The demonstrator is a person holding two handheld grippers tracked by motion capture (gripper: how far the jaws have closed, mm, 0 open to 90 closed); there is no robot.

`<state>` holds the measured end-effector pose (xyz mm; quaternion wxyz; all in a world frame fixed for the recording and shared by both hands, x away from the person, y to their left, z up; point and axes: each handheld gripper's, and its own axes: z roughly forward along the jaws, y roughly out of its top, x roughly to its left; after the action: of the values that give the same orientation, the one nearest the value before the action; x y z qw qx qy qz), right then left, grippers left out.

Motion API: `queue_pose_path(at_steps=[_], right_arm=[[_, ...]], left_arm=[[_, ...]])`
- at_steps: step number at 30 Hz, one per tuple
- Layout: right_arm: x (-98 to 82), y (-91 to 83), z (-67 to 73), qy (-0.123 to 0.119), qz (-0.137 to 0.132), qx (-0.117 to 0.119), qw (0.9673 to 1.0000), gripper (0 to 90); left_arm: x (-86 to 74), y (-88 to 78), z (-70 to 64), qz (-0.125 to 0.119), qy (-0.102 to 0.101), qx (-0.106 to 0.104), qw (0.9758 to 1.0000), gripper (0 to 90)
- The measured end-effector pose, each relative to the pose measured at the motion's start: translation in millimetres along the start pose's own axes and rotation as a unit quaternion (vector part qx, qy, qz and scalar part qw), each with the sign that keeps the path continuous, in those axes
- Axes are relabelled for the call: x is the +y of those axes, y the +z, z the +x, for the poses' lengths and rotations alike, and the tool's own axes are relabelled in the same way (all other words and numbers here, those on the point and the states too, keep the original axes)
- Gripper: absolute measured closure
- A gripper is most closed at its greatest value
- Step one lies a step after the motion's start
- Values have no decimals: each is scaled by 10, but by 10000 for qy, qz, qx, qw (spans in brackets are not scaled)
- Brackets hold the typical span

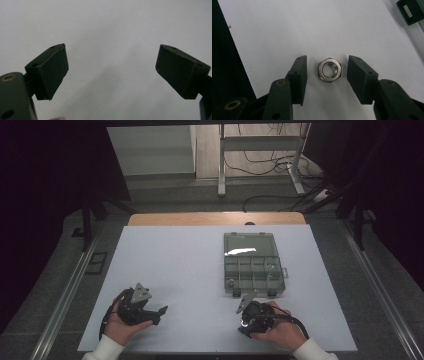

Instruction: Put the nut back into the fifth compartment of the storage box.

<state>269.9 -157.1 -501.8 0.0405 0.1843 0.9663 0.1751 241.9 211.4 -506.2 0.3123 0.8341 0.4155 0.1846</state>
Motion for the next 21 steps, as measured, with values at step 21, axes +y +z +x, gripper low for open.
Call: queue_pose_path(at_steps=[21], right_arm=[[20,-12,3,-86,57,49,9999,696]], left_arm=[[3,4,-7,14,19,5,10000,116]])
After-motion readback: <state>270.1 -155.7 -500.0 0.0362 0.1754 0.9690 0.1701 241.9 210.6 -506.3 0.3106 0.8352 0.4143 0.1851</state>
